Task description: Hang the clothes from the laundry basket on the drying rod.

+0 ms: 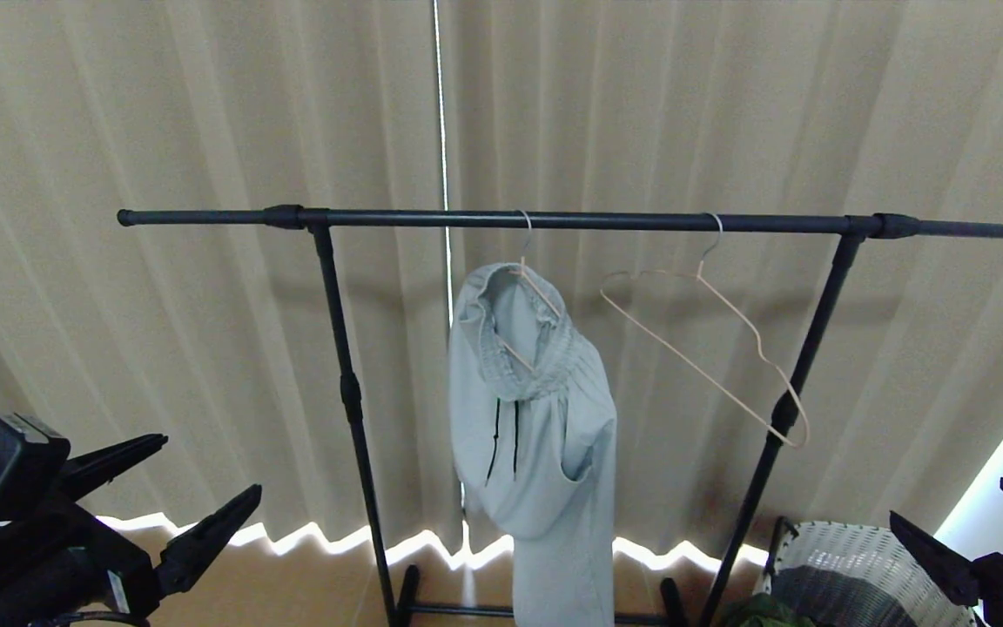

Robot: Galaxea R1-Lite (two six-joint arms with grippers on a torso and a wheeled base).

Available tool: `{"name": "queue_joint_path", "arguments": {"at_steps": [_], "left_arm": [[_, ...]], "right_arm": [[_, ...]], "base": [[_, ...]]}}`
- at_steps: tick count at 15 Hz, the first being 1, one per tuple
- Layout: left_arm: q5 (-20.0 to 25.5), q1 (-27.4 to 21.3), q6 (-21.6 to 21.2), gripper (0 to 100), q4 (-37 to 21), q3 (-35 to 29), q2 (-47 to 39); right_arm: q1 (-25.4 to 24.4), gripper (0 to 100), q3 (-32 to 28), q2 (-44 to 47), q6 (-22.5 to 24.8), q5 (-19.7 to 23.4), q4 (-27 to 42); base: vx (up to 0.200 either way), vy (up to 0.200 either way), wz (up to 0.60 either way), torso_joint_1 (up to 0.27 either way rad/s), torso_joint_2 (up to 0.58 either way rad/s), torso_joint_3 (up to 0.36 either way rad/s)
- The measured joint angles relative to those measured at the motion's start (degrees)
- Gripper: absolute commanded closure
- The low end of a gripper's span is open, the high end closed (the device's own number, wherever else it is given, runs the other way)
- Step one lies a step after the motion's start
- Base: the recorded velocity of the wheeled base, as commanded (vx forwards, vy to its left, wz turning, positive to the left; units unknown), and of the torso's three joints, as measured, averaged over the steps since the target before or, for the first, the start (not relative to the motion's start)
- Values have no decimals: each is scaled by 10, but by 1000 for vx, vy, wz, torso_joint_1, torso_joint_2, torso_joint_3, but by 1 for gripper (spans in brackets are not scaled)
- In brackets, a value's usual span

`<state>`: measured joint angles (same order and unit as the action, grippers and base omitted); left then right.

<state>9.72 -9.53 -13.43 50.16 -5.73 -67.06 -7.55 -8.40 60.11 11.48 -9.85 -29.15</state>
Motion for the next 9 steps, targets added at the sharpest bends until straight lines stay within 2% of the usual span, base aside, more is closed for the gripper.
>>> {"name": "queue_joint_path", "arguments": {"at_steps": [9], "left_arm": [[0,19,0,0,-1,2,0]], "right_arm": [[10,0,15,-2,25,0,-1]], "base": [[0,0,0,0,0,0]]}}
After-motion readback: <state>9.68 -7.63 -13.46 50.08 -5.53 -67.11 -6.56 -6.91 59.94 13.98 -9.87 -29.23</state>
